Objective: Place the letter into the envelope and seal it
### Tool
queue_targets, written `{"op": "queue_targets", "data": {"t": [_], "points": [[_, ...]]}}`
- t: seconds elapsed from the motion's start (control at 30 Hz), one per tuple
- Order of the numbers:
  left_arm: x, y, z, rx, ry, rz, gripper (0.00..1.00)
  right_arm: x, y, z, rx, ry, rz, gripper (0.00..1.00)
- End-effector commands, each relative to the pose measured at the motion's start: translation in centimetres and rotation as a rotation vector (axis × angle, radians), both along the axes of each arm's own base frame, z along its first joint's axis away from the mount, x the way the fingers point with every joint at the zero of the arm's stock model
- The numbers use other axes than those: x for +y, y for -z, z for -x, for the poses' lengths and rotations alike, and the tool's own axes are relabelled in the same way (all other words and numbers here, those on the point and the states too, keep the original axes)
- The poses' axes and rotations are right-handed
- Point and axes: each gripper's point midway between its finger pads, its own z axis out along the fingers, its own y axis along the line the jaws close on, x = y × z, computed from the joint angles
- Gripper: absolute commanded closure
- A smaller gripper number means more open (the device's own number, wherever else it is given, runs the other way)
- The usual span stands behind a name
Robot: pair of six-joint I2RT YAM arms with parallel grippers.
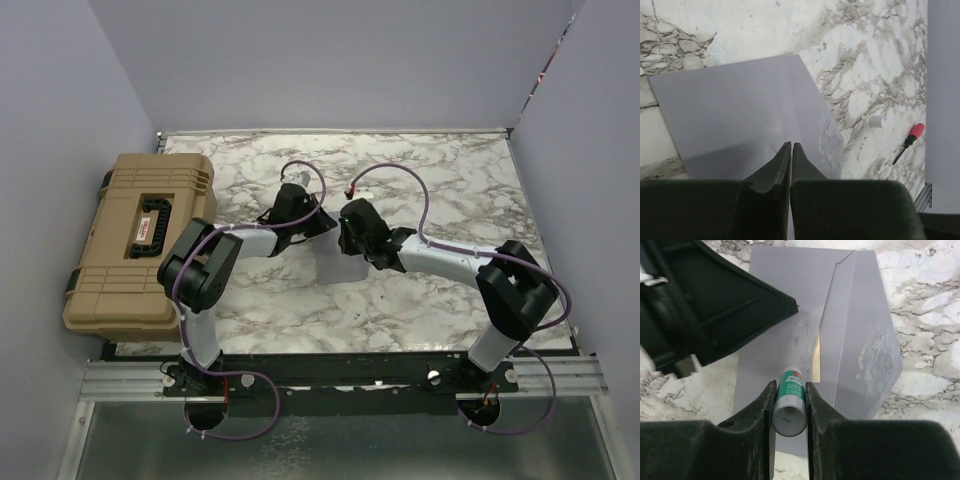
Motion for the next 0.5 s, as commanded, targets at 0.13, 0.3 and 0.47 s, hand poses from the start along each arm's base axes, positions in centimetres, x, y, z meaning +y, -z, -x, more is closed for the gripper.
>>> {"op": "queue_targets", "data": {"t": [0.13, 0.3, 0.47], "points": [[1.4, 5.5, -1.0, 0.107, -0.077, -0.02, 1.0, 0.8, 0.4, -2.0, -0.08, 0.003, 0.018, 1.0], [3.0, 6.4, -0.9, 0.133, -0.122, -0.033, 1.0, 1.0, 1.5, -2.2, -0.059, 0.0, 0.043, 1.0], [3.9, 8.6, 0.0, 0.214, -0.162, -0.054, 1.0, 1.3, 2.8, -2.5, -0.032, -0.007, 0.081, 1.0]]}}
